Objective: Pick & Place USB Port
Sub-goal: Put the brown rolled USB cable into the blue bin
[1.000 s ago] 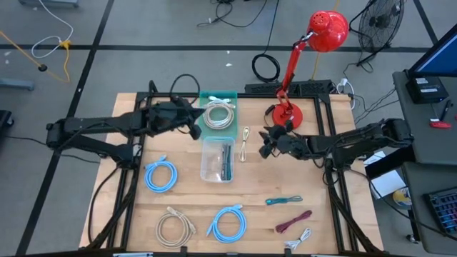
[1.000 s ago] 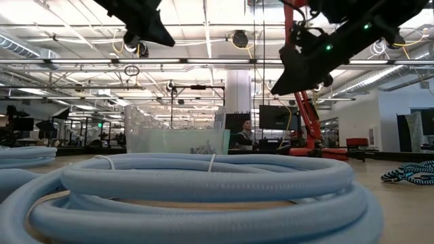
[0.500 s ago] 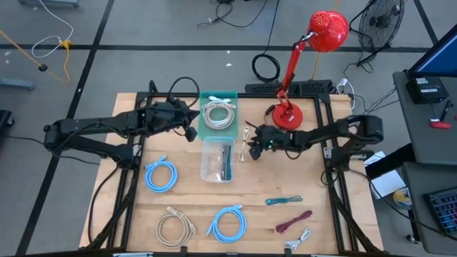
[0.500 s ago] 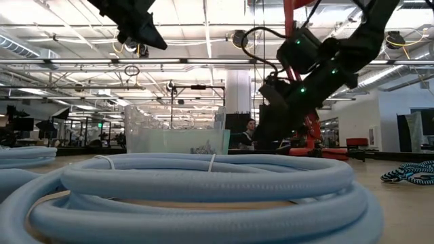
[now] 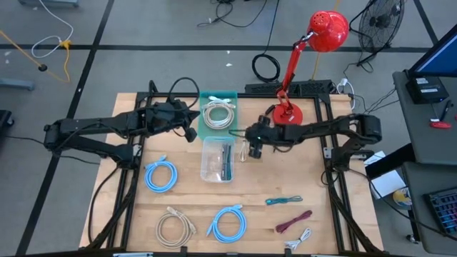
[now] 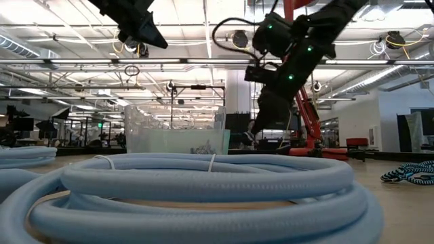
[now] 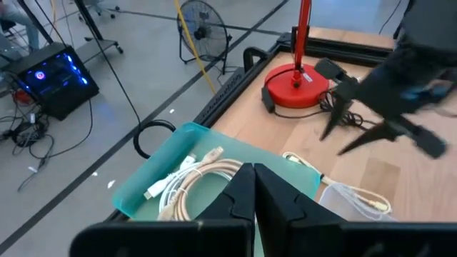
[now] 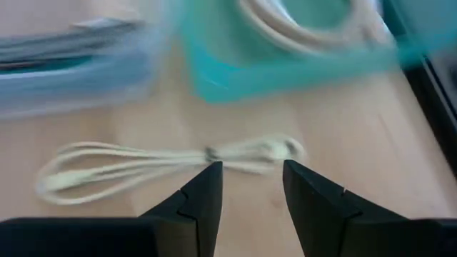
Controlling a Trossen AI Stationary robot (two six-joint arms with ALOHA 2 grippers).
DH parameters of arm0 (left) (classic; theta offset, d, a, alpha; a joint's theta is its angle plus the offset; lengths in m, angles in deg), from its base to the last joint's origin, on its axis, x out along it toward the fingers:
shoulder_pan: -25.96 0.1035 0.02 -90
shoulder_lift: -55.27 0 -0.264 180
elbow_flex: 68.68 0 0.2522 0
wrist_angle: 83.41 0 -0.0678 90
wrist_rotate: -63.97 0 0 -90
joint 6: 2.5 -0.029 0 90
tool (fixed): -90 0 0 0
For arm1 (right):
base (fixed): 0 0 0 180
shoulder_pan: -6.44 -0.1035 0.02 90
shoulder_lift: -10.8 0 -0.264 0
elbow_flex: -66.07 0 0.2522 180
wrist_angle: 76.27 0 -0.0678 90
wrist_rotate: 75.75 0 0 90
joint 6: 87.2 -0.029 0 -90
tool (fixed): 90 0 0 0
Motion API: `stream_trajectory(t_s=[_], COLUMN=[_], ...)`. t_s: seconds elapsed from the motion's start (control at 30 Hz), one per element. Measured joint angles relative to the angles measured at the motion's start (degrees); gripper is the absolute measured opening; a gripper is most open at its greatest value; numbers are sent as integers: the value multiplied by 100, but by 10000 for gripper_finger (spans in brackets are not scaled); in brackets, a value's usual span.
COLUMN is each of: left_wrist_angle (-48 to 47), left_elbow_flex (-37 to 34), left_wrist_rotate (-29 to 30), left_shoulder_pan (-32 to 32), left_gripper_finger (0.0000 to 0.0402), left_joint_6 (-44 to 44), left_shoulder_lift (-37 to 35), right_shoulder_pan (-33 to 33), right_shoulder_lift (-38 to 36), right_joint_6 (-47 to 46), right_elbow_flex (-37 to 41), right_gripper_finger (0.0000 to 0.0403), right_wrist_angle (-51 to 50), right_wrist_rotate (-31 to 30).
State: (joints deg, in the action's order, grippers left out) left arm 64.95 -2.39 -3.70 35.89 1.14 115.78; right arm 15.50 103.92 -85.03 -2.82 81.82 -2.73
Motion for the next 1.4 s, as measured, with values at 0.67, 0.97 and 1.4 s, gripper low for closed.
stream_trajectory(t_s=[0.67,0.97,1.4], left_wrist_angle=[-353,-406,-591], left_elbow_flex=[2,2,2], left_wrist_rotate=[-85,-86,-92], left_shoulder_pan=[0,0,0], left_gripper_finger=[15,16,10], left_joint_6=[-64,-66,-58], left_shoulder_lift=[0,0,-9], right_shoulder_pan=[-274,-1340,-2258], right_shoulder_lift=[63,63,63], right_joint_6=[-1601,-1978,-2543], right_elbow_flex=[-363,-363,-363], right_gripper_finger=[139,139,139], right_wrist_angle=[-829,-621,866], right_wrist_rotate=[1542,2033,2330])
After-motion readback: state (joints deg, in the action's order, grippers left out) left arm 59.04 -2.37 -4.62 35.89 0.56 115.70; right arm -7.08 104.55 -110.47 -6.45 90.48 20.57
